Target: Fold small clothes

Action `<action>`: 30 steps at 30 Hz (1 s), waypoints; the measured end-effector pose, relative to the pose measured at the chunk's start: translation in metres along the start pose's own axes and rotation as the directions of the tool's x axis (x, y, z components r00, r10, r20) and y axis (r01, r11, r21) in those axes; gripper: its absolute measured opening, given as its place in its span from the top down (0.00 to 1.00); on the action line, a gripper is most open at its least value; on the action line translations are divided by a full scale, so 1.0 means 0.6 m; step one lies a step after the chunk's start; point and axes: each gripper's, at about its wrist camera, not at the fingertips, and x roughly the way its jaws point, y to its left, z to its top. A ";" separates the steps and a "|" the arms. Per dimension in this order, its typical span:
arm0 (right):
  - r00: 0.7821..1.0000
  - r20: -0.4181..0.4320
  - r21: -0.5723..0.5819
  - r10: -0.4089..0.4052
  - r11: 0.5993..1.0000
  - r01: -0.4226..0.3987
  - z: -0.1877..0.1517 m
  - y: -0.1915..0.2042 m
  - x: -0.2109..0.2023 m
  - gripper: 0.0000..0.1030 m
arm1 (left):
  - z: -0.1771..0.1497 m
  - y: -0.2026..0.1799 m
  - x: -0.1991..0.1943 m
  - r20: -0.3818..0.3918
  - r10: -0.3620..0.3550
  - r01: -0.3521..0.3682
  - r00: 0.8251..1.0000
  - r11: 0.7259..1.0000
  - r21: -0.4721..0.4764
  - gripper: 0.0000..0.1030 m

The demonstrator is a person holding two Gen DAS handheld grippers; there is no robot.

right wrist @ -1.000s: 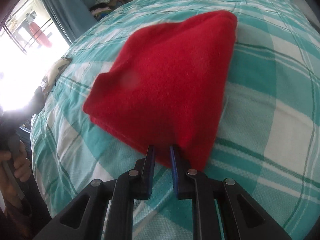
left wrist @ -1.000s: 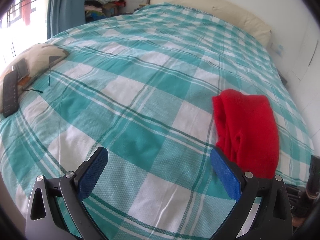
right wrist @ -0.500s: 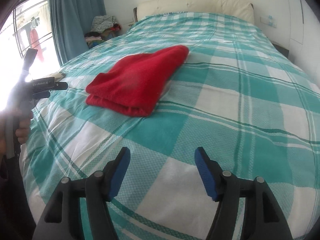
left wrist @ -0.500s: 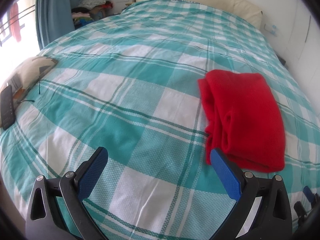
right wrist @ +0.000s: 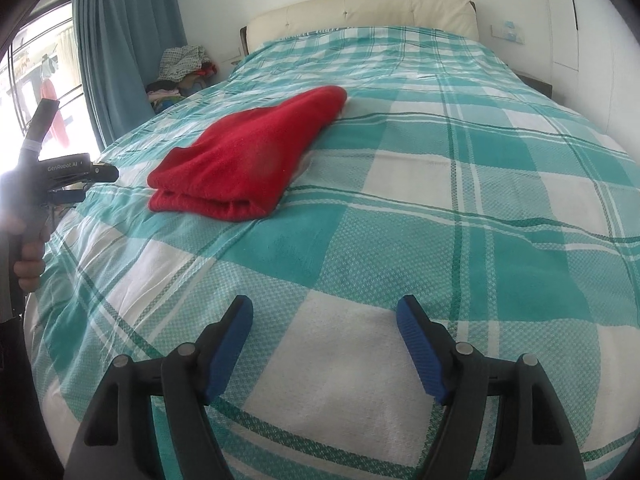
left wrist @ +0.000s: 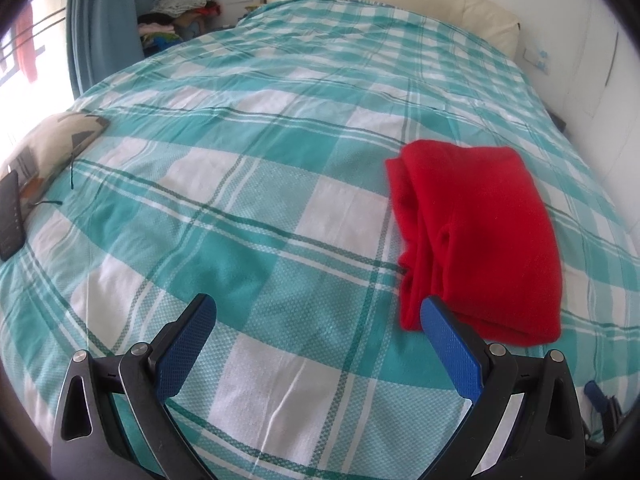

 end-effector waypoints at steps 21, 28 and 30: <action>1.000 -0.015 0.002 0.017 1.000 -0.017 -0.004 -0.003 0.014 0.20 | -0.003 -0.019 0.003 0.006 0.026 -0.026 1.000 0.999 0.043 0.01; 1.000 -0.018 0.001 0.019 1.000 -0.019 -0.005 -0.002 0.016 0.18 | -0.003 -0.020 0.004 0.005 0.038 -0.038 0.999 0.998 0.052 0.01; 1.000 -0.018 0.002 0.020 1.000 -0.020 -0.005 -0.002 0.016 0.18 | -0.003 -0.021 0.003 0.009 0.039 -0.040 0.999 0.998 0.057 0.01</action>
